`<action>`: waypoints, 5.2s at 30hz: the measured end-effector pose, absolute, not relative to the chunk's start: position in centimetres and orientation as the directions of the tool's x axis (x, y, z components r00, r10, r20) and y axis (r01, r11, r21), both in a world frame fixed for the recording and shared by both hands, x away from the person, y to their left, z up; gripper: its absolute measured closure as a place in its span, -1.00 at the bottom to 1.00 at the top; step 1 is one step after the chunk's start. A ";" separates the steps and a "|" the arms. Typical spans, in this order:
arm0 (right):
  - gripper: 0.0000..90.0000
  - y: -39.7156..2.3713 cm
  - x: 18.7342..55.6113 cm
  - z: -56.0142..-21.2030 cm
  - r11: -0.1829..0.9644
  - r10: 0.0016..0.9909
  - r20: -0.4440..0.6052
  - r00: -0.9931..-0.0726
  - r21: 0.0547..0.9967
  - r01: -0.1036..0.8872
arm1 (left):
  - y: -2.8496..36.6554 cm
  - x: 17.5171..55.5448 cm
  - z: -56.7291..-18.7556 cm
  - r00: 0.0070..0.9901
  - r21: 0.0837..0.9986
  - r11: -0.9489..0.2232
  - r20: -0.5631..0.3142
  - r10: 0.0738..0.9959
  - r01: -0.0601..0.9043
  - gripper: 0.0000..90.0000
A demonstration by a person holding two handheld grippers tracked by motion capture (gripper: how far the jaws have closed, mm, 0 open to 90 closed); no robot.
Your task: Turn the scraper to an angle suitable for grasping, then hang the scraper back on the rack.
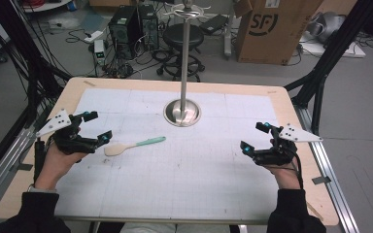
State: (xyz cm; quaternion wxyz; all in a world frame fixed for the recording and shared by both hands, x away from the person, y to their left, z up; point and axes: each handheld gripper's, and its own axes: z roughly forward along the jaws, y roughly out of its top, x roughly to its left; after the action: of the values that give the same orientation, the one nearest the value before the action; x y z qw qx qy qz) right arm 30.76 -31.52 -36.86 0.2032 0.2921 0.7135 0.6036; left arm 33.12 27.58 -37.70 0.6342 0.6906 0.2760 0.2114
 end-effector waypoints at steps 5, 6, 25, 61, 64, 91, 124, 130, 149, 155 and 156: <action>-0.93 -31.8 30.8 -36.9 0.093 0.671 0.069 -0.738 0.980 0.177 | 27.1 33.1 -37.9 0.753 0.991 -0.079 -0.026 0.658 0.104 -0.92; -0.93 -31.8 30.8 -36.9 0.094 0.672 0.068 -0.737 0.980 0.176 | 27.0 33.0 -37.8 0.745 0.990 -0.097 -0.009 0.667 0.099 -0.92; -0.93 -32.1 30.7 -36.9 0.083 0.677 0.079 -0.731 0.980 0.183 | 23.9 34.7 -40.0 0.735 0.945 -0.225 -0.024 0.678 0.239 0.92; -0.93 -31.9 31.2 -37.2 0.089 0.662 0.088 -0.745 0.977 0.195 | 20.1 38.2 -44.1 0.826 0.730 -0.556 -0.021 0.563 0.397 1.00; -0.93 -32.0 31.1 -37.1 0.090 0.661 0.084 -0.745 0.978 0.190 | 19.6 37.4 -43.9 0.834 0.713 -0.584 0.000 0.552 0.387 1.00; -0.93 -31.8 31.0 -37.2 0.100 0.660 0.084 -0.746 0.975 0.198 | 21.9 35.7 -43.1 0.848 0.653 -0.645 0.008 0.529 0.397 1.00; -0.93 -31.7 31.1 -37.5 0.101 0.659 0.086 -0.747 0.974 0.201 | 23.8 31.9 -37.8 0.861 0.919 -0.254 -0.146 0.487 0.300 0.08; -0.93 -31.8 31.1 -37.5 0.100 0.660 0.086 -0.746 0.975 0.200 | 23.7 31.7 -36.7 0.869 0.940 -0.256 -0.076 0.489 0.227 -0.59; -0.93 -31.7 31.1 -37.6 0.099 0.659 0.091 -0.746 0.974 0.205 | 21.7 33.1 -34.9 0.933 0.836 -0.508 -0.011 0.359 0.205 -0.63; -0.93 -31.7 31.1 -37.6 0.098 0.656 0.089 -0.750 0.975 0.202 | 20.3 33.6 -35.2 0.957 0.756 -0.629 0.013 0.290 0.180 -0.55; -0.93 -31.7 31.1 -37.6 0.097 0.658 0.091 -0.748 0.974 0.204 | 20.1 33.7 -35.4 0.961 0.737 -0.653 0.020 0.275 0.171 -0.54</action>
State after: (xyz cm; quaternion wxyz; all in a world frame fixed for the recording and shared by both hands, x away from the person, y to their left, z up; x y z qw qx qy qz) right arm 31.07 -31.75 -37.59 0.1887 0.3007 0.7161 0.6010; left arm 33.73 20.06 -35.44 0.3977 0.9069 0.1230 0.0651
